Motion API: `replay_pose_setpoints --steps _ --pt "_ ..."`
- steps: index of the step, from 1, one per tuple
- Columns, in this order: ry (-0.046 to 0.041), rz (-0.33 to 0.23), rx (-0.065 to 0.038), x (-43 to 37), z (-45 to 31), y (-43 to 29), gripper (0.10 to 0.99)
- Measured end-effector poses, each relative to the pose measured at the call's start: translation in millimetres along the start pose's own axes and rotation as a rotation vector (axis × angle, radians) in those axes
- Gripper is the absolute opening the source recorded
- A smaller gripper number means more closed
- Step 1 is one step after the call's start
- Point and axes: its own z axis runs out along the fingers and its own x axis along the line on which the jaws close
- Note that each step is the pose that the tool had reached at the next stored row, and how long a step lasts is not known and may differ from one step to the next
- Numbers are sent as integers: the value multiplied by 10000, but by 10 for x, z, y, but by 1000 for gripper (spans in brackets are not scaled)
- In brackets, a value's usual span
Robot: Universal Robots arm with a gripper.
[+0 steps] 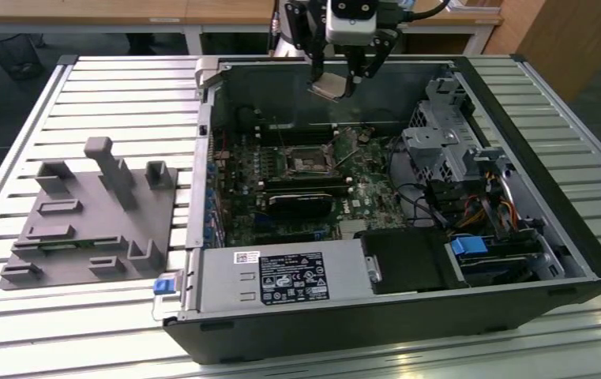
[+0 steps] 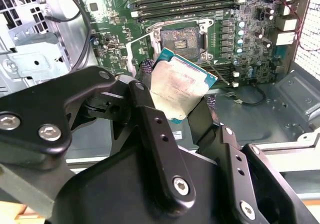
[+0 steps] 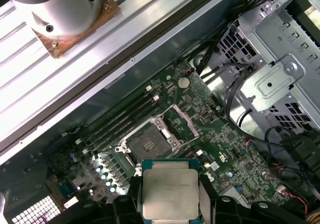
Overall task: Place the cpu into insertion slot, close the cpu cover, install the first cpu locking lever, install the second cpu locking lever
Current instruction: 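Place the cpu into insertion slot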
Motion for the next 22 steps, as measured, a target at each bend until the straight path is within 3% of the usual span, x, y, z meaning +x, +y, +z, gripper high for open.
replay_pose_setpoints --steps 22 --pt "-94 1048 -20 0 4 0 537"
